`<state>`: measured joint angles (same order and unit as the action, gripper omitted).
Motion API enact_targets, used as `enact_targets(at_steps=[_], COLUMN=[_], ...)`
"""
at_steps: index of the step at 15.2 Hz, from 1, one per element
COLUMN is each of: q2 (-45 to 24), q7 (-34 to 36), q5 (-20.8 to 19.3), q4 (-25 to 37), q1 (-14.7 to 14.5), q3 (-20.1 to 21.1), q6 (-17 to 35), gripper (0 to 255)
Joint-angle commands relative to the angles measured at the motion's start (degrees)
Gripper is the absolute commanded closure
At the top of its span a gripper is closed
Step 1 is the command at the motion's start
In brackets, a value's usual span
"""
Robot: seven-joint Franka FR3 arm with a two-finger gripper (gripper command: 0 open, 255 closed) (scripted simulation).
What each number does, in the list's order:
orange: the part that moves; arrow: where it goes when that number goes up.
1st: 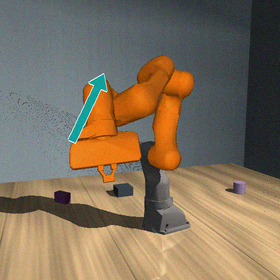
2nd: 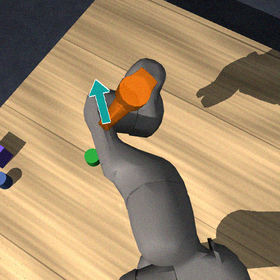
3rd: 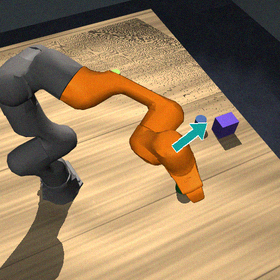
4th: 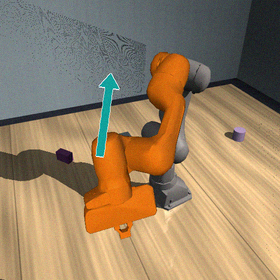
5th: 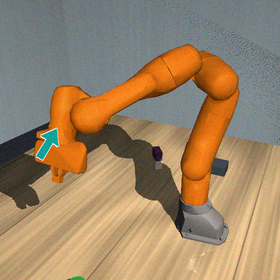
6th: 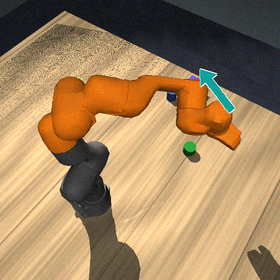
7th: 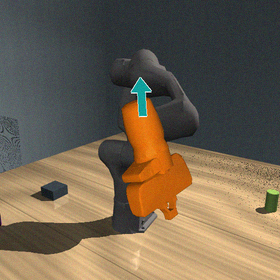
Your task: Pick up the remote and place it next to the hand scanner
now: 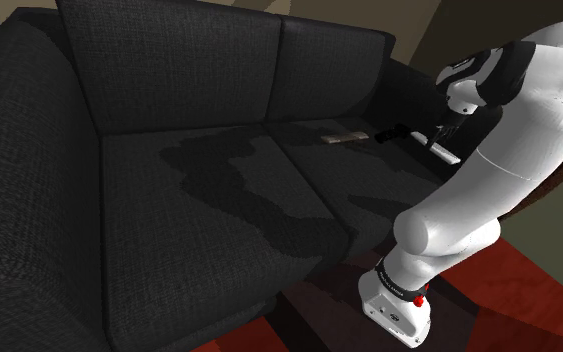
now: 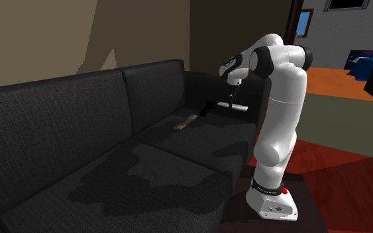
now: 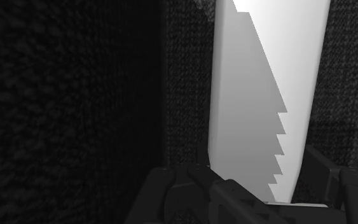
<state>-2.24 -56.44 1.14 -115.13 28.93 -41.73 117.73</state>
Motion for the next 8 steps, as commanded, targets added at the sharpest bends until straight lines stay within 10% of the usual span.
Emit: enact_targets(at_steps=[1,8], q2=[-0.7,-3.5], q7=[-0.5,-2.1], q5=[0.6,2.9], q4=[-1.1,-4.1], q1=[0.2,0.6], q3=[-0.1,0.0], q6=[1.6,6.7], gripper=[255,255])
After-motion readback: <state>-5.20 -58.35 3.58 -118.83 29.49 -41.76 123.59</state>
